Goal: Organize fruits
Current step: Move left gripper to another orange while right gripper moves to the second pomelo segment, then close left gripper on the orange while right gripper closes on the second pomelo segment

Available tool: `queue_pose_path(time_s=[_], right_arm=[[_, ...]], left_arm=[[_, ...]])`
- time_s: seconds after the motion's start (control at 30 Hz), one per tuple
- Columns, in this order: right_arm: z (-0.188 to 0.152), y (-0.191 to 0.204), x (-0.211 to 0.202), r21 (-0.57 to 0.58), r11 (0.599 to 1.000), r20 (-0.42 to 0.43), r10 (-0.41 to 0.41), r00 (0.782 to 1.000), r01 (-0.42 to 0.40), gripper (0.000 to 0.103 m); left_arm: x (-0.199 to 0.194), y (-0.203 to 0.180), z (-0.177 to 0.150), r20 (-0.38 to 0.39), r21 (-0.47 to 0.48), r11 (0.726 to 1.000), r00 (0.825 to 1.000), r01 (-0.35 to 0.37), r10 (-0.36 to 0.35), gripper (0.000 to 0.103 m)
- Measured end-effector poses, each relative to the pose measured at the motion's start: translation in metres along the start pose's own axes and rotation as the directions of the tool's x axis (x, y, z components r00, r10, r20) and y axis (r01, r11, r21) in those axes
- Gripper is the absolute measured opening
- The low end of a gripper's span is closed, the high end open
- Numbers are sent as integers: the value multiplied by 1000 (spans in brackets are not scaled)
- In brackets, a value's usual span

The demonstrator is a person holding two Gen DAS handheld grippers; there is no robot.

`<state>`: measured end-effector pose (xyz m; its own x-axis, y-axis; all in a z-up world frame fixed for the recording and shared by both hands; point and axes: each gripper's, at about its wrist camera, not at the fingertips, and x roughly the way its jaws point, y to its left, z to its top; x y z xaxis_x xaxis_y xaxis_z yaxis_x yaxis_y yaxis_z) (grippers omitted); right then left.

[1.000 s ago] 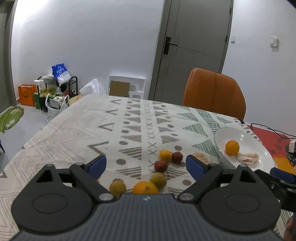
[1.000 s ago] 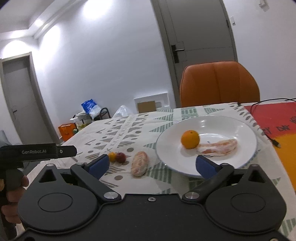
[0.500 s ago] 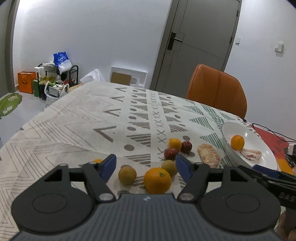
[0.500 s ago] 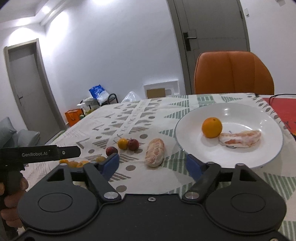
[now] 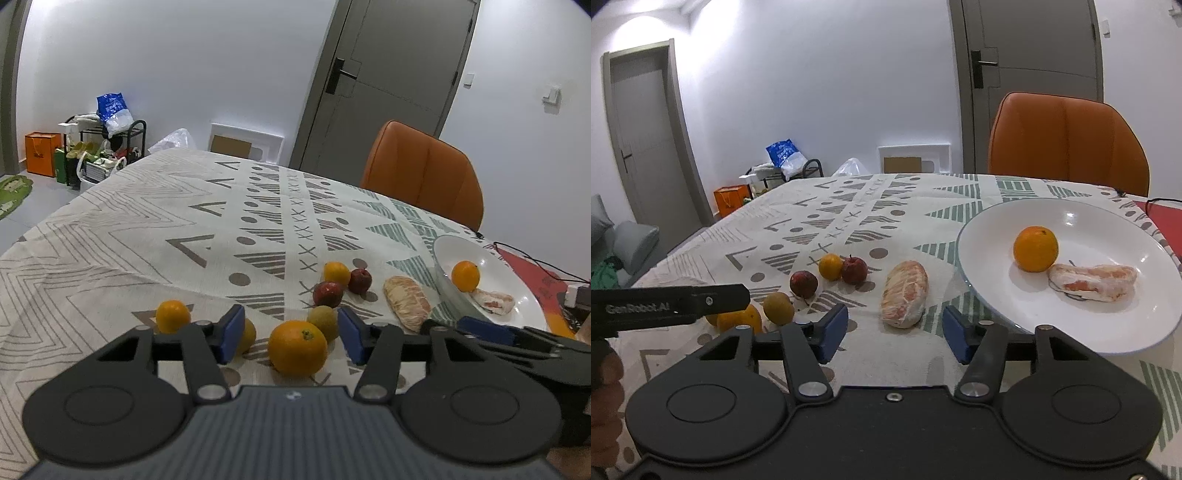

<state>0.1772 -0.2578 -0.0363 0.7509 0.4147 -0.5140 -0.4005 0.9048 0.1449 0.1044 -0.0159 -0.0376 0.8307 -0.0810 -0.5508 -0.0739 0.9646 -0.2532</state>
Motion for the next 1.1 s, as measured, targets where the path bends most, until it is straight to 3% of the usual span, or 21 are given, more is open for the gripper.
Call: queue_pose_path(time_s=[0.13, 0.37, 0.43, 0.53, 0.9, 0.97, 1.03, 1.1], right_arm=[[1, 4, 6, -12, 1000, -6, -9, 1000, 9, 56], [2, 9, 14, -26, 1000, -14, -15, 1000, 15, 56], [2, 9, 15, -33, 999, -15, -20, 1000, 19, 53], [3, 10, 19, -41, 999, -17, -32, 999, 31, 48], [4, 20, 34, -97, 991, -32, -100, 994, 97, 43], [5, 20, 37, -102, 989, -45, -112, 993, 107, 39], [5, 19, 39, -100, 989, -55, -116, 992, 110, 29], [5, 17, 38, -92, 990, -54, -112, 992, 106, 29]], left_arm=[[-1, 1, 0, -17, -10, 999, 999, 31, -32, 44], [12, 2, -6, -66, -22, 999, 997, 34, -35, 43], [15, 3, -8, -75, -26, 999, 997, 32, -34, 36], [15, 4, -6, -69, -32, 999, 997, 32, -35, 36], [2, 9, 4, -15, -40, 999, 999, 29, -29, 36], [1, 11, 5, -10, -44, 999, 1000, 26, -26, 35], [0, 11, 5, -8, -46, 999, 1000, 25, -25, 36], [-1, 13, 5, -7, -49, 999, 1000, 22, -22, 36]])
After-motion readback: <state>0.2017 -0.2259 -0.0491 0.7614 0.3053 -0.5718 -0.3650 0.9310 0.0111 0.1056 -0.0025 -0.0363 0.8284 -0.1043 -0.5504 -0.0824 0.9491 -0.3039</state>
